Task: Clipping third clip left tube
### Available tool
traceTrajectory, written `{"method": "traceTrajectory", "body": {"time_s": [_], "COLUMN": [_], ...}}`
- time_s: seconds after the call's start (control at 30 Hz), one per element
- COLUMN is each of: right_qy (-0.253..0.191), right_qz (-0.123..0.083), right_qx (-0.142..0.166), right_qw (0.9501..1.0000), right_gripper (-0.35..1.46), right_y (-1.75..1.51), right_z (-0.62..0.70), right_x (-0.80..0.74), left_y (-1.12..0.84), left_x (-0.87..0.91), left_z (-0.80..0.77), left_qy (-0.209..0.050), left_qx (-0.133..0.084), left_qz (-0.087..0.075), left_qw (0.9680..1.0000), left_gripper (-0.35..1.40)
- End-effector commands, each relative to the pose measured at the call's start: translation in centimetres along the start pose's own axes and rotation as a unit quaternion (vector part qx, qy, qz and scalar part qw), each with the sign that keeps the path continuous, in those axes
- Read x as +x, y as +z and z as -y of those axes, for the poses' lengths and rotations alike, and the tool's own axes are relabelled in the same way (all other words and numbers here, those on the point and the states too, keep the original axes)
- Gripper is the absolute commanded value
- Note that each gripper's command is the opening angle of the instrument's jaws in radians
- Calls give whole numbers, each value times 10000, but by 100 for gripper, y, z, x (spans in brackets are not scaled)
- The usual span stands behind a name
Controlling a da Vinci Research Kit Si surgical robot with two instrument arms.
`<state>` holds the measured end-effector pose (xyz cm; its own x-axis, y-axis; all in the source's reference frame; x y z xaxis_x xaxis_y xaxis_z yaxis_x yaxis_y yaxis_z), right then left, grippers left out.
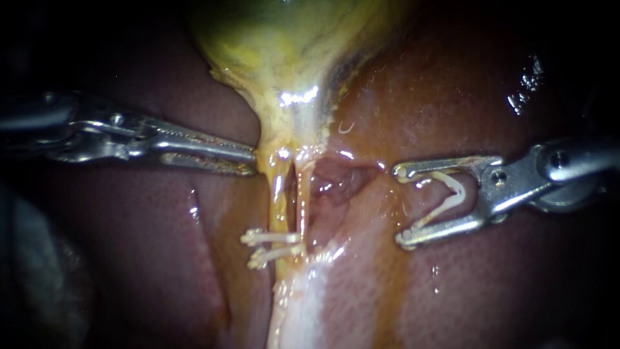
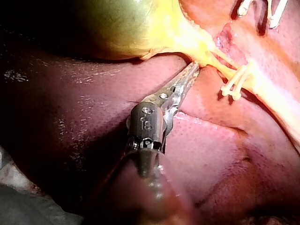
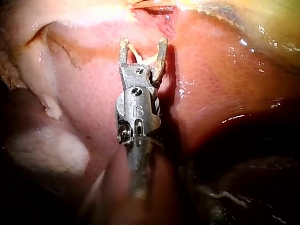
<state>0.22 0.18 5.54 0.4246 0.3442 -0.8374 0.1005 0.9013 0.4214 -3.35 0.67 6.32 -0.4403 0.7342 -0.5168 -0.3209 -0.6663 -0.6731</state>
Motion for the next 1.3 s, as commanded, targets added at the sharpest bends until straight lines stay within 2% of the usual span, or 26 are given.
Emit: {"method": "traceTrajectory", "body": {"time_s": [0.03,0.23,0.37,0.5,0.6,0.67,0.9,1.07,1.17,1.3], "right_qy": [0,0,3,0,316,622,1281,1667,1839,2086], "right_qz": [1,1,0,-2,-8,-8,-43,-294,-431,-489], "right_qx": [0,0,0,-12,49,69,208,432,467,486], "right_qw": [10000,10000,10000,10000,9995,9980,9915,9846,9809,9756], "right_gripper": [50,50,50,50,50,50,50,48,46,46], "right_y": [0,0,0,5,17,30,73,93,104,116], "right_z": [0,0,1,1,3,5,3,0,-4,-9], "right_x": [0,0,2,12,24,32,57,64,66,65], "left_y": [-4,-32,-51,-63,-66,-66,-66,-65,-65,-64], "left_x": [1,14,23,28,29,29,29,30,30,30], "left_z": [0,-2,-6,-9,-10,-11,-12,-13,-13,-13], "left_qy": [-38,-64,-92,-111,-115,-116,-119,-120,-121,-121], "left_qx": [-8,-57,-47,-31,-21,-20,-17,-14,-13,-10], "left_qz": [3,16,-50,-86,-89,-89,-90,-91,-91,-92], "left_qw": [10000,10000,9999,9999,9999,9999,9999,9999,9999,9999], "left_gripper": [-35,-35,-35,-35,-35,-35,-35,-35,-35,-35]}}
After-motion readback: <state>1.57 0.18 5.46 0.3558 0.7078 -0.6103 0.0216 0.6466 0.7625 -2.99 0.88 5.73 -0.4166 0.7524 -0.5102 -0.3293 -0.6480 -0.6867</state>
